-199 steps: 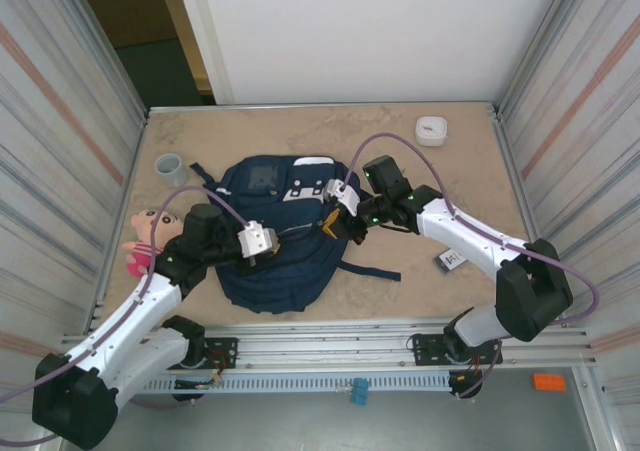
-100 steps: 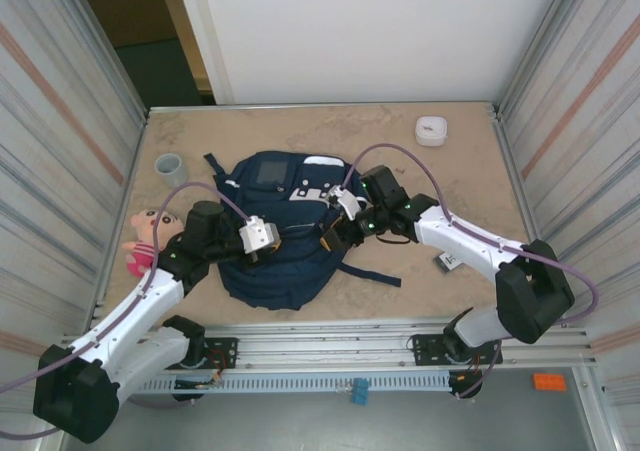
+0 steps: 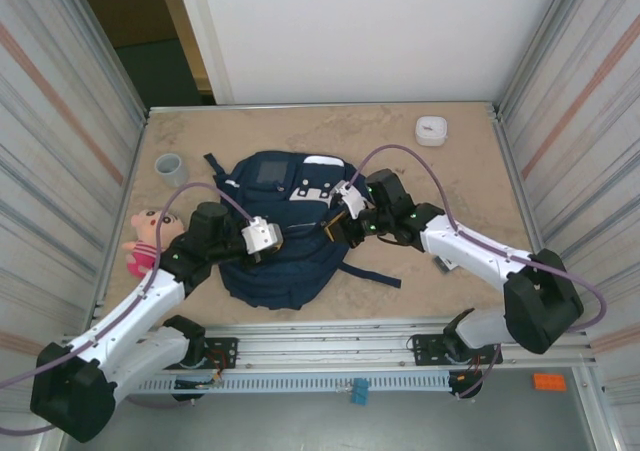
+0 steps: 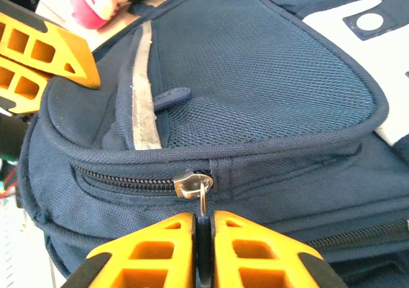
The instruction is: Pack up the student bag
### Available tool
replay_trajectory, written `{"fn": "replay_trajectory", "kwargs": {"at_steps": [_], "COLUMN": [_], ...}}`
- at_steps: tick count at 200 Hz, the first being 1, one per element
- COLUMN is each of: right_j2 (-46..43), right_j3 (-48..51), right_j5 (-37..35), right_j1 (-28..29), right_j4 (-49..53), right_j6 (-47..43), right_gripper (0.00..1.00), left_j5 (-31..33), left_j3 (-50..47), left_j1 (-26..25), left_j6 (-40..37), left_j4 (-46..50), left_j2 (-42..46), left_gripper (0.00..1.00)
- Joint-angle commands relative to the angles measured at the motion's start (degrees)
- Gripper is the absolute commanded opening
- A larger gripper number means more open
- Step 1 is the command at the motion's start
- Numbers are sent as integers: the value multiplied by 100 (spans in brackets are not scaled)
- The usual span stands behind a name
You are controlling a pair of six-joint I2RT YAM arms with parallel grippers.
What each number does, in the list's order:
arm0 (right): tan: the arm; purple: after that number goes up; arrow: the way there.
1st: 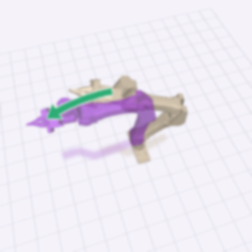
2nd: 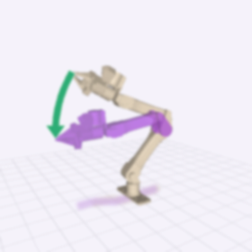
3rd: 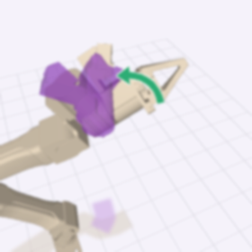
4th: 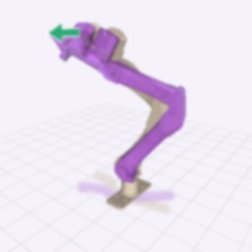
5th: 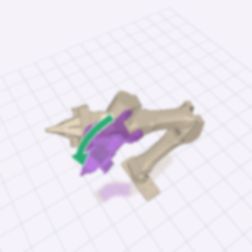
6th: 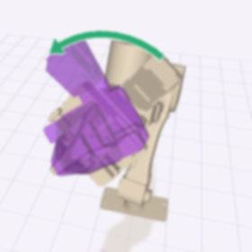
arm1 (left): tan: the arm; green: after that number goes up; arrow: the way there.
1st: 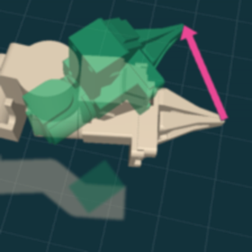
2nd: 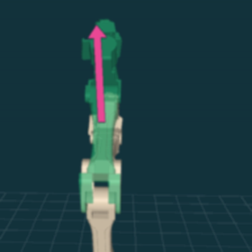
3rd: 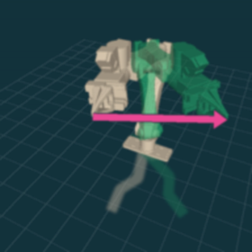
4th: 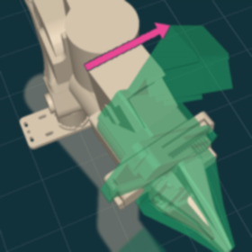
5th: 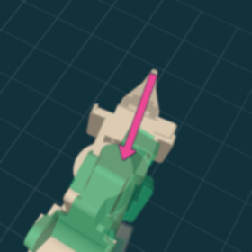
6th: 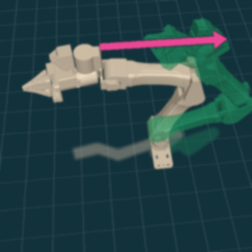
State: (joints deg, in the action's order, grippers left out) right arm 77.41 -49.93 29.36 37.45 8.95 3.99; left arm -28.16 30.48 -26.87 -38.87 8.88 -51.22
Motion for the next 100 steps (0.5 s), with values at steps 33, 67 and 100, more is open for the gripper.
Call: {"fn": "replay_trajectory", "kwargs": {"at_steps": [33,67,100], "right_j2": [-581,-426,-163], "right_j3": [-40,-275,-394], "right_j5": [152,122,-60], "right_j1": [198,750,931], "right_j4": [334,355,239], "right_j6": [374,791,1625], "right_gripper": [0,0,0], "left_j5": [1555,2422,2850], "left_j3": [271,470,585], "left_j1": [-764,-1411,-1924], "left_j6": [723,1378,1872], "left_j4": [-542,-933,-1425], "left_j2": [-181,-509,-837], "left_gripper": [0,0,0]}}
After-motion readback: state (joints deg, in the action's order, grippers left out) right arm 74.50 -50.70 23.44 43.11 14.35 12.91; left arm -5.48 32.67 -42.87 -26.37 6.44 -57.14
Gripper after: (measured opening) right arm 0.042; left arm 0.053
